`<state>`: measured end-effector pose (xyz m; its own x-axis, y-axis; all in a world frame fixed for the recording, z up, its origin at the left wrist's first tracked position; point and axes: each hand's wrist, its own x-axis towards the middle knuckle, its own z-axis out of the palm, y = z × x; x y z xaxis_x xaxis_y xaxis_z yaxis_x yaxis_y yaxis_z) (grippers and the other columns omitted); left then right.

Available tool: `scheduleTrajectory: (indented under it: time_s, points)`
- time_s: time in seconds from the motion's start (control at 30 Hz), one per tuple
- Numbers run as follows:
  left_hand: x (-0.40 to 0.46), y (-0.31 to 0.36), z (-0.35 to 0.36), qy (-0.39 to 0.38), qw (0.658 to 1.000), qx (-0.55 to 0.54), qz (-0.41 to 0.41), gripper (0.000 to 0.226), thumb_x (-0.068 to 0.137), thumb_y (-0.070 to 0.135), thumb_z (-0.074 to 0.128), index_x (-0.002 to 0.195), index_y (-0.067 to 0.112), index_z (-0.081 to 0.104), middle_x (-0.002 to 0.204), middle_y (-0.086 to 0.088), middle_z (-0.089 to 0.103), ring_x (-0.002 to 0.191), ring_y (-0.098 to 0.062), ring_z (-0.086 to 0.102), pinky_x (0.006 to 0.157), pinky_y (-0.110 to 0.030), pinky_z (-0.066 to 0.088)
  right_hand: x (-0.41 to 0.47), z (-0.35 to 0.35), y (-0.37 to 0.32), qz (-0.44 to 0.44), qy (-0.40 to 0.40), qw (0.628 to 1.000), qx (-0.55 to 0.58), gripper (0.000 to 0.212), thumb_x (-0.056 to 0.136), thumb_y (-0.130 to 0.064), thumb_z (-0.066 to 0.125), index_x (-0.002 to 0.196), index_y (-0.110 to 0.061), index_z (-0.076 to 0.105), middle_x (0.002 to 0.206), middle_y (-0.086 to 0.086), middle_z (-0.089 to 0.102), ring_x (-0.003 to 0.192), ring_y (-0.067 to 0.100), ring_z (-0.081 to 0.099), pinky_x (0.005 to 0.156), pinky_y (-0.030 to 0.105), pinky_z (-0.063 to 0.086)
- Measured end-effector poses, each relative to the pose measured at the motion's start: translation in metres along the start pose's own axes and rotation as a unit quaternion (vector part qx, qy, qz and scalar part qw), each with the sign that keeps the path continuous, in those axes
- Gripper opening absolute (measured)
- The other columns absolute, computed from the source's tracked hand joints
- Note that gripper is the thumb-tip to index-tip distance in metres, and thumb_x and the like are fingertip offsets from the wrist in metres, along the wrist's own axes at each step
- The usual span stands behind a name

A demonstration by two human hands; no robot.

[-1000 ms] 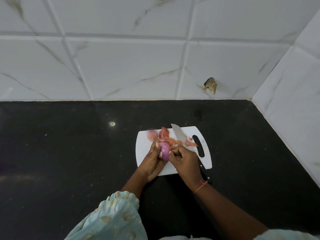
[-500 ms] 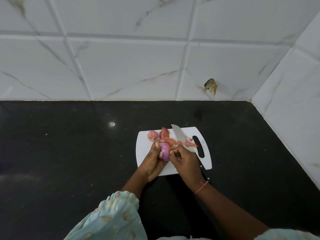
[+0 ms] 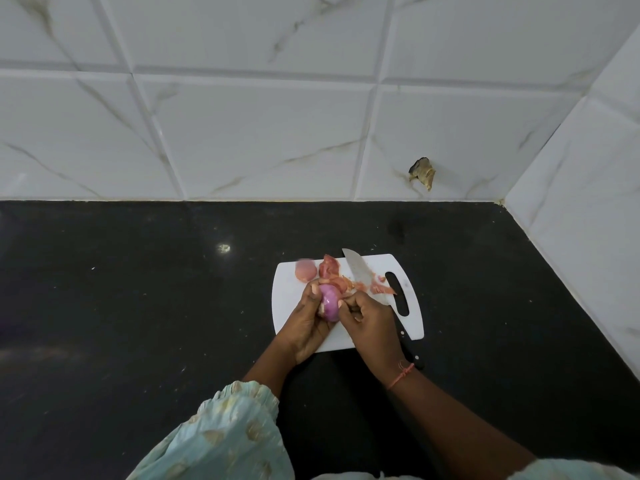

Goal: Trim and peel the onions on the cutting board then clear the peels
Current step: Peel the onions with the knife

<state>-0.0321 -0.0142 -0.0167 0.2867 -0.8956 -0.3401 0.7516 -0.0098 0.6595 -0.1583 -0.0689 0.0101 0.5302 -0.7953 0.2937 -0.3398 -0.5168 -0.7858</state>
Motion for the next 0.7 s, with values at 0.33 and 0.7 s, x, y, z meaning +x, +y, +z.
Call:
scheduleTrajectory:
  time_s: [0.33,0.7]
  points:
    - [0.004,-0.004,-0.005,-0.006,1.000,-0.018,-0.001,0.061,0.098,0.044,0.044,0.142,0.002,0.047,0.141,-0.023,0.057,0.132,-0.032,0.055,0.109,-0.041,0.047,0.008,-0.002,0.001,0.079,0.000,0.996,0.037,0.006,0.086,-0.010,0.067,0.083,-0.013,0.064,0.070,-0.006,0.066,0.061,0.011,0.063,0.055,0.035,0.055]
    - [0.005,-0.003,-0.005,0.008,0.999,-0.029,-0.011,0.057,0.104,0.045,0.037,0.142,0.003,0.048,0.138,-0.021,0.060,0.130,-0.031,0.058,0.104,-0.039,0.052,0.002,0.000,-0.010,0.140,-0.015,0.980,0.143,0.005,0.090,-0.022,0.069,0.094,-0.024,0.067,0.091,-0.008,0.070,0.085,0.005,0.066,0.073,0.018,0.052]
